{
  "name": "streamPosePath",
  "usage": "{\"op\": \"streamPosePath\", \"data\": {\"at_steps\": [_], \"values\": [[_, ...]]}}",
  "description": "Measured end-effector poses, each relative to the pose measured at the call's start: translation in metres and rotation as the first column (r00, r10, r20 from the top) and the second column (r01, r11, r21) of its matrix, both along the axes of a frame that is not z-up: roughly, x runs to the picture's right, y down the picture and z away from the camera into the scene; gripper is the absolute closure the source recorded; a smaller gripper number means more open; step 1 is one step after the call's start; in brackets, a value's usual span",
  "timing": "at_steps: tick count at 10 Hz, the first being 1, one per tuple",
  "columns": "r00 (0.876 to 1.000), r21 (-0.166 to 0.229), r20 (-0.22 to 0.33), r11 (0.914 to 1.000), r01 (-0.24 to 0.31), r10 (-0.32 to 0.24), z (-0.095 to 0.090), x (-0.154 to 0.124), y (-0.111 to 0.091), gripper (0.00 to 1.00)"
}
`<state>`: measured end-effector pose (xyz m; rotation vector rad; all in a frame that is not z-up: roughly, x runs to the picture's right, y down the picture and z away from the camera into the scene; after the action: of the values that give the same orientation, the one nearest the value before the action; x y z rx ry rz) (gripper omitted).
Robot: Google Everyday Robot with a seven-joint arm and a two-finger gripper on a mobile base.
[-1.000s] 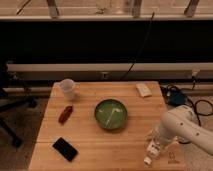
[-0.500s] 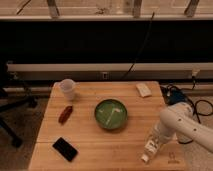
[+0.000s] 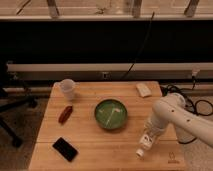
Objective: Place the bottle in the ceramic bowl
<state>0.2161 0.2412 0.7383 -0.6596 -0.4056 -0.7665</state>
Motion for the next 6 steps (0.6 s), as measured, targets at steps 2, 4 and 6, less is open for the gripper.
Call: {"op": "streamPosePath", "data": {"at_steps": [2,4,6], "values": [[0.998,0.005,0.053,0.9995,0.03,-0.031,0.003,-0.033,-0.016,1.0],[0.993,0.006,0.104,0.9986,0.053,-0.054,0.011,-0.063,-0.028,1.0],[0.982,0.021,0.164,0.9961,0.086,-0.088,0.021,-0.099,-0.048,1.0]]}}
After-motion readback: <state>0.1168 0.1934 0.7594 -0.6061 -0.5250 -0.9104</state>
